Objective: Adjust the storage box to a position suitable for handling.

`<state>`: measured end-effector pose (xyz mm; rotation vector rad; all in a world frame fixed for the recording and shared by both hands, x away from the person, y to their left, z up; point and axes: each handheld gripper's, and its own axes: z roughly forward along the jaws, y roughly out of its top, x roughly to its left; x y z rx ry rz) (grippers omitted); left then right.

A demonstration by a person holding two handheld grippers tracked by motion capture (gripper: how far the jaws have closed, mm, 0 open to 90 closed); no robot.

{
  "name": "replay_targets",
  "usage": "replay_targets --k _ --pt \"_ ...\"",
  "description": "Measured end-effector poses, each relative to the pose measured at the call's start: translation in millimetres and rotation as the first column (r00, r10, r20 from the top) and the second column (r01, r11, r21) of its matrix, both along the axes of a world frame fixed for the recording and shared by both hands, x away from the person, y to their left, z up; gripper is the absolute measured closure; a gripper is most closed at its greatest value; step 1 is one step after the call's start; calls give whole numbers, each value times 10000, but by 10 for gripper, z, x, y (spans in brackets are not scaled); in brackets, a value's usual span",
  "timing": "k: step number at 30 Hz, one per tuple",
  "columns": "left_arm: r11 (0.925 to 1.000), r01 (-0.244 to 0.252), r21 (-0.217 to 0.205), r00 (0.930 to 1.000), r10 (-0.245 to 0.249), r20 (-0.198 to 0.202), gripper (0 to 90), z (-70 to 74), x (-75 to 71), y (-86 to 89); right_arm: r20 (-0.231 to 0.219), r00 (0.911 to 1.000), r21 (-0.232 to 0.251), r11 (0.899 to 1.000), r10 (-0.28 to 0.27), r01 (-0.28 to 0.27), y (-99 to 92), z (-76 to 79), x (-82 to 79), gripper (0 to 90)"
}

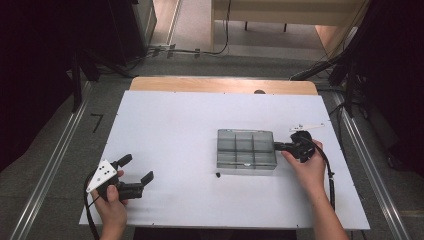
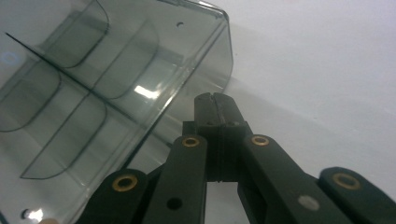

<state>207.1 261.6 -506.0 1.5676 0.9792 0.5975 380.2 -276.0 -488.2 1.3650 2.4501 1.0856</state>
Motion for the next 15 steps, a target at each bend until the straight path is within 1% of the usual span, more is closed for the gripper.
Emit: replay_targets --k 4,7,11,12,15 --pt "10000 9 21 10000 -9 -19 0 1 3 -1 -131 9999 192 9998 41 -38 -17 -21 3 880" --pt "10000 6 27 10000 -6 -16 0 1 5 -3 -58 10000 107 9999 66 -65 -10 -17 -2 880" --pt "10000 5 51 10000 -5 -15 0 2 5 -5 -39 9999 243 9997 102 -101 -6 -8 -9 881" --pt "10000 18 51 10000 -18 -19 0 2 4 -4 -7 9998 374 9991 218 -217 13 -4 -16 880" --pt "10000 14 58 10000 -13 -22 0 2 3 -4 38 9993 312 9989 359 -360 70 -6 -25 881"
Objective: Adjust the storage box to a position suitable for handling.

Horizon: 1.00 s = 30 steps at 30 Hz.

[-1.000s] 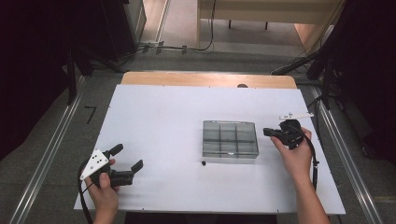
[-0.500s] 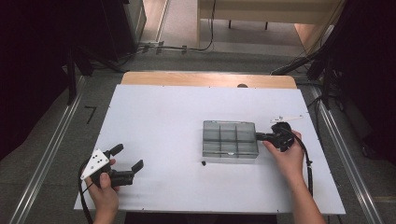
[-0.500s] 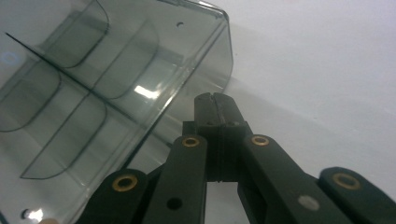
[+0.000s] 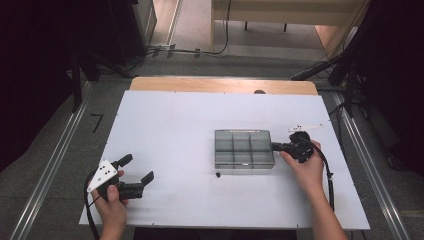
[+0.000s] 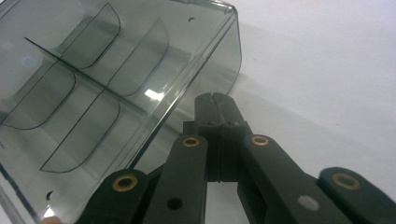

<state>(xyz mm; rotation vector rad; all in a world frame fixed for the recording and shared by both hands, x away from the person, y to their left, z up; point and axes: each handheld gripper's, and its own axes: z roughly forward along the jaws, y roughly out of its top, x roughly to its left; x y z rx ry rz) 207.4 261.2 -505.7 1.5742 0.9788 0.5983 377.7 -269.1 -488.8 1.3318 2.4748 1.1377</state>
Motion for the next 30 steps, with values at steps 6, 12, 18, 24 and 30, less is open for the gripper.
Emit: replay_targets --k 6,12,18,24,30 --pt "10000 14 30 10000 -14 -3 0 0 0 -1 -28 9997 -90 9996 261 -262 95 -4 -19 881" --pt "10000 32 44 10000 -32 -13 0 1 2 -4 13 9982 -8 9982 600 -600 189 0 -64 881" --pt "10000 37 28 10000 -37 -26 0 1 2 -3 -6 9955 -25 9955 944 -944 292 -3 -105 880" --pt "10000 81 53 10000 -81 -50 0 1 7 -4 -201 9931 323 9928 1156 -1150 316 -50 -203 880" --pt "9999 130 64 9999 -130 -77 0 2 7 -3 -334 9916 384 9916 1247 -1234 301 -73 -322 880"
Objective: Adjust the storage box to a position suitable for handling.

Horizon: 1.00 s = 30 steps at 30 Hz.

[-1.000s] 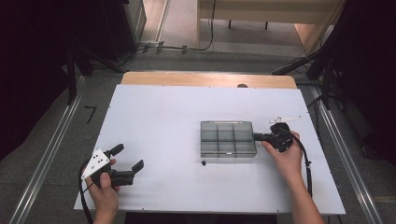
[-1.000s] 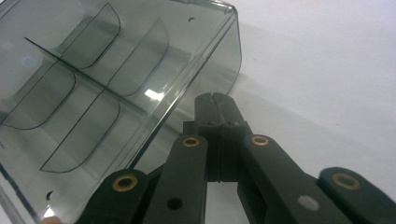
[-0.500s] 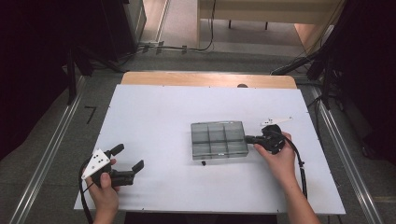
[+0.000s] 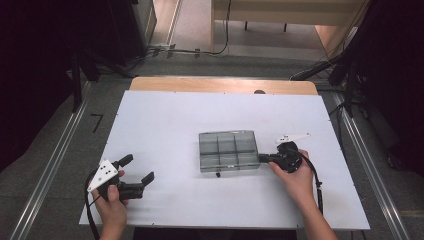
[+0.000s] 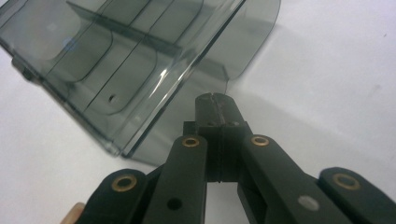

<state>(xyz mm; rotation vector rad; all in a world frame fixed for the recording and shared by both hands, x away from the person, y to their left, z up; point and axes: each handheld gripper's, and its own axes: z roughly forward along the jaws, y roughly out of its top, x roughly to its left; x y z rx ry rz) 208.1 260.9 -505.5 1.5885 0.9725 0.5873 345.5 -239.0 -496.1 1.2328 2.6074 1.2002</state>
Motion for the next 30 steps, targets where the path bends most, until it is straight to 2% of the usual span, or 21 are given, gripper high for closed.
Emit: replay_targets --k 5,8,22,25,27,30 --pt "10000 9 -33 10000 -9 -66 0 -2 11 -2 -81 9997 184 9995 243 -242 7 3 -77 880" --pt "10000 79 -1 9998 -79 -208 0 -6 30 -4 -5 9993 26 9993 375 -375 28 10 -103 880" --pt "9999 154 -4 9996 -154 -250 0 -6 39 -11 83 9954 -389 9948 950 -946 134 20 -260 880" --pt "9999 165 -19 9996 -165 -250 0 -6 39 -11 26 9947 -192 9945 1027 -1026 108 19 -247 878" --pt "9999 169 -18 9995 -169 -258 0 -5 36 -8 43 9959 -95 9958 906 -906 66 25 -231 792" --pt "9999 163 -19 9995 -163 -252 0 -4 32 -1 39 9953 130 9952 965 -966 -26 41 -202 736"
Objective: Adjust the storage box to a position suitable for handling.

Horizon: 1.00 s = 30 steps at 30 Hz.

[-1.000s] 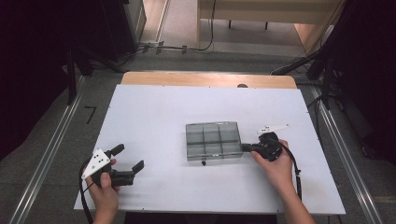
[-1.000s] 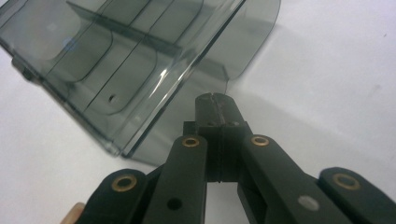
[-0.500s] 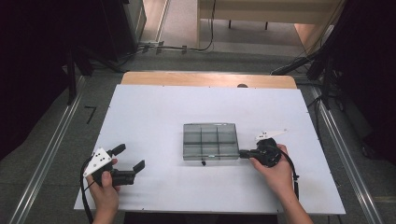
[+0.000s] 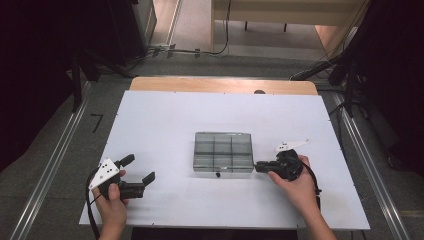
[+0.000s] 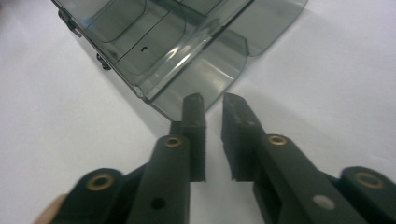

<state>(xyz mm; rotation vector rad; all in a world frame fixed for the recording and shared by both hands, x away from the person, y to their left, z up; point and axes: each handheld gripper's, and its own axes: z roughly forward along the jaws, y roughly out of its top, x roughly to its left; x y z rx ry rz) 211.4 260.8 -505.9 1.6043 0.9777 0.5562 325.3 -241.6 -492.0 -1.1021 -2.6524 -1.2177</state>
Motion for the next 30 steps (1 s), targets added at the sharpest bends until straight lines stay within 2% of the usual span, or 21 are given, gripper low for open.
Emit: replay_targets --k 2,5,9,10,12,13,14,17,19,25,26,27,29,30 --pt "10000 7 -7 10000 -7 9 0 0 -1 1 173 9998 155 9998 -109 106 -61 19 7 645" --pt "10000 5 -2 10000 -5 28 0 1 -4 1 604 9965 279 9980 -575 559 -135 59 22 435" --pt "10000 10 9 10000 -10 30 0 0 -3 -2 1162 9885 869 9924 -971 873 -225 108 18 185" --pt "10000 6 24 10000 -6 22 0 1 -3 -4 1162 9885 869 9924 -971 873 -225 108 18 185" --pt "10000 8 33 10000 -8 22 0 1 -3 -9 1379 9860 1211 9896 -940 774 -253 125 5 78" --pt "10000 2 70 10000 -3 37 0 1 -3 -12 1589 9833 1550 9859 -886 638 -265 148 -14 47" --pt "10000 2 70 10000 -3 37 0 1 -3 -12 1683 9816 1625 9847 -897 621 -264 161 -24 19" --pt "9999 0 166 10000 -1 13 0 5 -4 -19 1913 9769 1733 9829 -952 619 -263 184 -42 2" --pt "9995 -20 322 10000 19 45 0 9 -6 -34 2364 9661 1738 9827 -1040 632 -263 219 -74 0" --pt "9976 30 698 10000 -29 -21 0 17 6 -87 2560 9617 1734 9833 -984 544 -242 261 -99 0" --pt "9958 -102 914 9999 111 -95 0 25 7 -103 2538 9627 1744 9834 -940 501 -237 264 -105 0" --pt "9958 -102 914 9999 111 -95 0 25 7 -103 2571 9618 1690 9843 -938 508 -229 265 -108 0" --pt "9920 56 1259 9999 -37 -157 0 50 27 -168 2586 9610 1622 9851 -979 567 -215 267 -117 0" --pt "9920 56 1259 9999 -37 -157 0 50 27 -168 2622 9604 1631 9852 -946 525 -212 272 -119 0"
